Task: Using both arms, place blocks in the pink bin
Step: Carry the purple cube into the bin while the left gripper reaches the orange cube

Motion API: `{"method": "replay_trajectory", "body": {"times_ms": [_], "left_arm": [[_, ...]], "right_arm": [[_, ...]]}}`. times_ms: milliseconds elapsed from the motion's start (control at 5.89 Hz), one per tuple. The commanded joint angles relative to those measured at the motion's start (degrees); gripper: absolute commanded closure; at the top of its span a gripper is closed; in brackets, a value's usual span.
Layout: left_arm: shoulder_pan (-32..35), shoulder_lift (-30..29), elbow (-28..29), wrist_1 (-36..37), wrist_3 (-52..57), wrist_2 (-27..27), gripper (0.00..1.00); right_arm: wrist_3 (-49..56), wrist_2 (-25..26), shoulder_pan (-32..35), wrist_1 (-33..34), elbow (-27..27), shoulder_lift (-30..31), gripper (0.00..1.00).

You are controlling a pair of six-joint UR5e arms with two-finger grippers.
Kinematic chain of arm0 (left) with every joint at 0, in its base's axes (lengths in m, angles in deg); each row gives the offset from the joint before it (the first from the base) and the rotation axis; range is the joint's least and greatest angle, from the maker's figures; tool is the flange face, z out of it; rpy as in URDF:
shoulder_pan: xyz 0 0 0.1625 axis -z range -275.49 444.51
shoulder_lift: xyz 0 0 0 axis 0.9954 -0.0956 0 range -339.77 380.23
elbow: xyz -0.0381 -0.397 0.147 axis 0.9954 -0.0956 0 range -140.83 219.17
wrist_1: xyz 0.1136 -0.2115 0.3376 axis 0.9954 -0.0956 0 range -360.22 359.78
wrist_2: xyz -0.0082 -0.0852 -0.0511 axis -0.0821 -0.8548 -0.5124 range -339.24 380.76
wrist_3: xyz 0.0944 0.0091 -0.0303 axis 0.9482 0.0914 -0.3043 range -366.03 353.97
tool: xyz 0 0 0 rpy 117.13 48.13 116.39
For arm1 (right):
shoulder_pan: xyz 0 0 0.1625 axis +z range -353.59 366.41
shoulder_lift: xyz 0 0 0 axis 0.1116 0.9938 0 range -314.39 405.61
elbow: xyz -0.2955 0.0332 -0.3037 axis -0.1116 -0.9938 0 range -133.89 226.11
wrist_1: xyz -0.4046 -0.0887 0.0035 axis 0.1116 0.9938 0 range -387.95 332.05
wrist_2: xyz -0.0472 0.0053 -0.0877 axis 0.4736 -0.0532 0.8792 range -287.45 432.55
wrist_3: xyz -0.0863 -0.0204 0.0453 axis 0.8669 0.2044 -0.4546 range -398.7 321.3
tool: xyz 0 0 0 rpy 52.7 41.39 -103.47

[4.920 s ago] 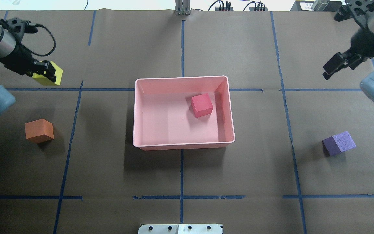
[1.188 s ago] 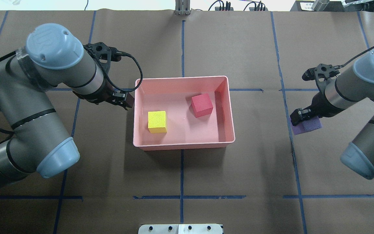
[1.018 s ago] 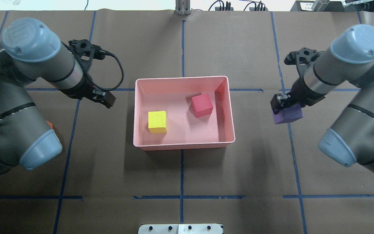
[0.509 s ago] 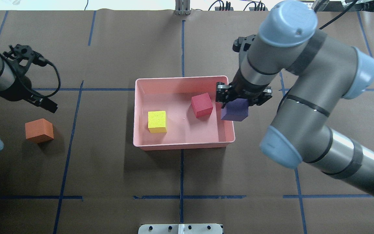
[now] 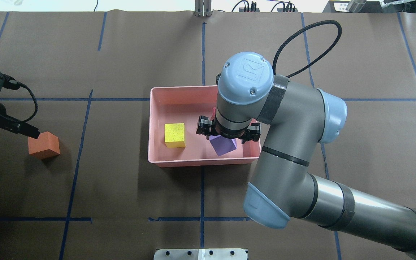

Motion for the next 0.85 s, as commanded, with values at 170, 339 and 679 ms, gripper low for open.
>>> {"method": "replay_trajectory", "body": {"times_ms": [170,339,679], "left_arm": [[-0.6,1.6,1.0,-0.3,-20.7,0.2,0.00],[-1.7,1.6,1.7,-0.3,-22.2,0.1,0.00],[-4.0,0.3,2.8,-0.3,-22.3,0.0,0.00]], "right_arm": [[8.0,-3.8,4.5,0.5,2.2,2.1,0.00],[8.9,-3.9,5.0,0.5,4.1,3.8,0.00],[9.3,-3.9,5.1,0.5,5.1,5.0,0.00]]}}
